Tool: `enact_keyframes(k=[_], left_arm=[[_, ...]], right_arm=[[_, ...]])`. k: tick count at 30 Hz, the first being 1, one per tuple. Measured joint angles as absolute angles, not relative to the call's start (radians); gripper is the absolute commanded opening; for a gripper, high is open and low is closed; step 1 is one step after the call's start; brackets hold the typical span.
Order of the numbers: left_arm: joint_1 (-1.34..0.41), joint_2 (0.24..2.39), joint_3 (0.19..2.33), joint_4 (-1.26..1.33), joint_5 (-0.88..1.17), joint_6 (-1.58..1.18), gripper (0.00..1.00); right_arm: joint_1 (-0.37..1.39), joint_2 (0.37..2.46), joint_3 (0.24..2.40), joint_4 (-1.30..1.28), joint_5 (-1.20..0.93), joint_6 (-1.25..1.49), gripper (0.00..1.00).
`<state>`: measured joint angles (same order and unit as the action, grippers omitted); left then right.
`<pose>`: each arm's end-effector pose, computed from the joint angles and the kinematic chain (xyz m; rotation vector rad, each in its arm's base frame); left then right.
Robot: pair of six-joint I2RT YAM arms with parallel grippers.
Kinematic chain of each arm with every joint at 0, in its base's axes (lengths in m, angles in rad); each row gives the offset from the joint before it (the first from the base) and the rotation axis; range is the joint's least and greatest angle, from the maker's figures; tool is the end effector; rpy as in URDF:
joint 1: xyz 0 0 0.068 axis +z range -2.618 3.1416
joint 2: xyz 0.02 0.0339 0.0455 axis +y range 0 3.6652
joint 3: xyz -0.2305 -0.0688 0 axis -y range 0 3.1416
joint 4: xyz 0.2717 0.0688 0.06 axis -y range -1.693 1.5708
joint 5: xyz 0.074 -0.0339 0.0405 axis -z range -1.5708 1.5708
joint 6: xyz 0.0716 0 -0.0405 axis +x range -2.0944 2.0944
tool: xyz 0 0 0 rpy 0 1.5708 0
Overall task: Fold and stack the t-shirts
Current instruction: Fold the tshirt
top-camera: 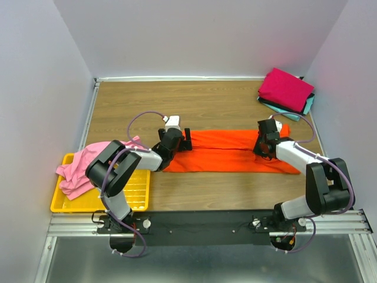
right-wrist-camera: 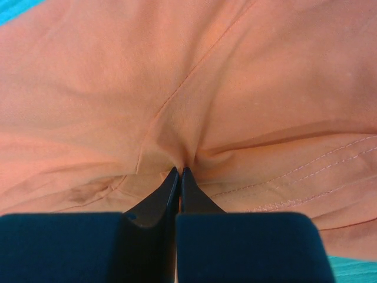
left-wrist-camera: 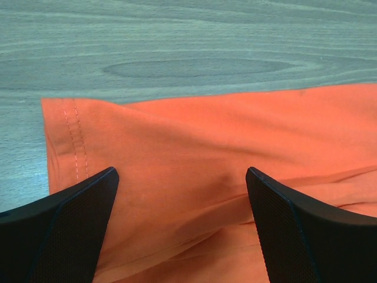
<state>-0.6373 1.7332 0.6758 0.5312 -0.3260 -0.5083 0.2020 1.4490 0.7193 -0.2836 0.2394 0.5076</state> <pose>0.3075 -0.1991 0.0625 -0.0623 2.0857 -0.3610 0.3076 0.0457 0.0841 0.4728 2.4959 -0.0339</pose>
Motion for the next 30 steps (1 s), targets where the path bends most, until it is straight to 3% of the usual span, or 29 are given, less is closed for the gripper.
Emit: enact_keyframes(k=[6,9,13,19,30], left_arm=[[-0.637,1.718,0.661,0.530,-0.328,-0.516,0.97],[-0.639,1.697,0.649,0.511,-0.332,-0.522,0.97],[-0.643,1.664,0.639,0.461,-0.349,-0.525,0.97],[-0.681,1.612,0.660,0.389,-0.387,-0.524,0.97],[-0.753,1.699,0.803,0.461,-0.378,-0.494,0.97]], right_arm=[[0.202,1.446,0.714,-0.287,0.241,0.507,0.15],[0.202,1.446,0.714,-0.290,0.241,0.507,0.30],[0.202,1.440,0.714,-0.302,0.241,0.503,0.60],[0.202,1.386,0.719,-0.337,0.252,0.501,0.81],[0.202,1.421,0.798,-0.320,0.303,0.534,0.84]])
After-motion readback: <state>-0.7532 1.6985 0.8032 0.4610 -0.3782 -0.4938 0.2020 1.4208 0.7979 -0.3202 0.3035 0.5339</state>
